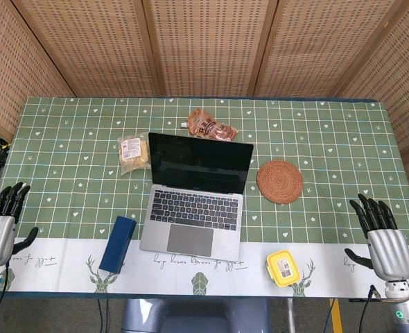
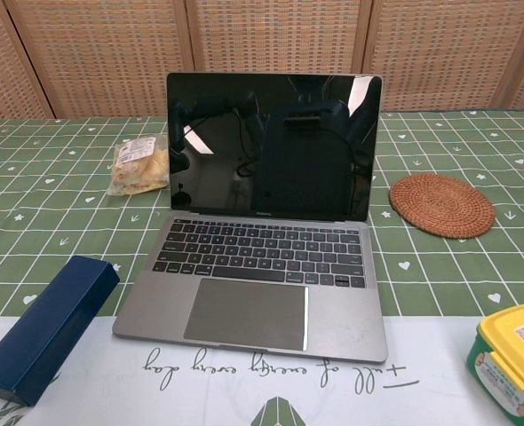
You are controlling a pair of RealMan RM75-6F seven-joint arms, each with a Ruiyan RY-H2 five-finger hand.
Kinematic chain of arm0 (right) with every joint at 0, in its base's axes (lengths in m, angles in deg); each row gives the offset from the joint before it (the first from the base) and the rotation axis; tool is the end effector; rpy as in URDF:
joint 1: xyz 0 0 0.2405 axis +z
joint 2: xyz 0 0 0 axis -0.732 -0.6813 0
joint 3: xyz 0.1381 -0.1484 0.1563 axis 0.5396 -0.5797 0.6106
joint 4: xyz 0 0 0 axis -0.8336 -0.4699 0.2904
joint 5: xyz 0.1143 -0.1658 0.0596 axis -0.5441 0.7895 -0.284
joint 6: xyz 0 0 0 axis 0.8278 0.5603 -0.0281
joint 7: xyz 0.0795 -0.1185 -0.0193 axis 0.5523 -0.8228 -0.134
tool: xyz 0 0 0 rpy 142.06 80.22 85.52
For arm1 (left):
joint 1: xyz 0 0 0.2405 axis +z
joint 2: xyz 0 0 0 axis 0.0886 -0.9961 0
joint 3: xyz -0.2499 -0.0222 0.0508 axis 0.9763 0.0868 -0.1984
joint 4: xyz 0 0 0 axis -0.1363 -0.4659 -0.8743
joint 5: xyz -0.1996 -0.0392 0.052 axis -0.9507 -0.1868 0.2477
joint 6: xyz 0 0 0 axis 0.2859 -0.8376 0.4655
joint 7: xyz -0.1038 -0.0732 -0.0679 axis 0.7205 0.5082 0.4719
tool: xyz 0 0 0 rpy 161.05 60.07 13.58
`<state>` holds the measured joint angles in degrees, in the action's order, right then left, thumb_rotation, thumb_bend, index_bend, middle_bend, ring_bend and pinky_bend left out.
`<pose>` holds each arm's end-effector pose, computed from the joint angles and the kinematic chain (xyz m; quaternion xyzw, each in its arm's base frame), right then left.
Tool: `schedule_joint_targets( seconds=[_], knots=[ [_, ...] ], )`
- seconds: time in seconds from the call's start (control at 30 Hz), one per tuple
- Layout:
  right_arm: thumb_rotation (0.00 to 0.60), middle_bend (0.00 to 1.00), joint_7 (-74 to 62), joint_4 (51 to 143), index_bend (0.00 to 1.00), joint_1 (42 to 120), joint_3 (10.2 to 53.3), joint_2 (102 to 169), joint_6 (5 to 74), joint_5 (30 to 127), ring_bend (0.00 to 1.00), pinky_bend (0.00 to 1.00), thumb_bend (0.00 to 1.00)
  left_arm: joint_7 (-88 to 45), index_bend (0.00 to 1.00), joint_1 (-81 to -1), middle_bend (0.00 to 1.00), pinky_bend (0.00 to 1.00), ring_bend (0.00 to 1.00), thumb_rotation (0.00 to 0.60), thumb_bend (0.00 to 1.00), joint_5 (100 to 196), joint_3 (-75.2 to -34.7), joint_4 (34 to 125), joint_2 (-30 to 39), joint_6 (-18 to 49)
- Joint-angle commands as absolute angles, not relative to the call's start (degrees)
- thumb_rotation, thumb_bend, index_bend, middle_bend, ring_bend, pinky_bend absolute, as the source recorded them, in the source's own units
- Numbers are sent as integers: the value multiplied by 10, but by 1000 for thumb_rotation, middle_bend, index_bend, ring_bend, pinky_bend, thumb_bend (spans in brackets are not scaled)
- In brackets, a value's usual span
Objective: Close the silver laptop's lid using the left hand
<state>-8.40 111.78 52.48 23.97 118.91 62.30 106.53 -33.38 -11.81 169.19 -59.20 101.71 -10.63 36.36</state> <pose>-0.3043 -0.1825 0.1478 0.6197 -0.3554 0.4049 0.5708 -0.2958 0.1932 0.1384 -0.6009 -0.3624 -0.3619 0.6137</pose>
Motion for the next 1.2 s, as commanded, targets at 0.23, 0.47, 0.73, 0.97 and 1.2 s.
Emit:
schedule_joint_targets(
  seconds=[0.23,0.47,0.73,0.97,1.2],
  knots=[
    [600,0,-83,1118,0,525,240,1189,624,1066,0,0,97,-334,0,-118,0,0,0,600,317,1693,-593,1018,-106,364],
    [600,0,-83,1119,0,525,240,1188,624,1067,0,0,97,-336,0,-120,0,0,0,600,317,1693,-593,1017,-105,360],
    [600,0,-70,1119,0,525,246,1183,625,1058,0,0,97,-338,0,-126,0,0,0,600,323,1693,-591,1027,-106,352],
    [600,0,-52,1120,0,523,251,1175,632,1056,0,0,96,-346,0,-165,0,0,0,600,568,1670,-570,1051,-110,296],
    [600,0,-24,1106,0,529,263,1171,609,1023,0,0,96,-413,0,-249,0,0,0,600,778,1638,-529,1082,-112,204]
  ],
)
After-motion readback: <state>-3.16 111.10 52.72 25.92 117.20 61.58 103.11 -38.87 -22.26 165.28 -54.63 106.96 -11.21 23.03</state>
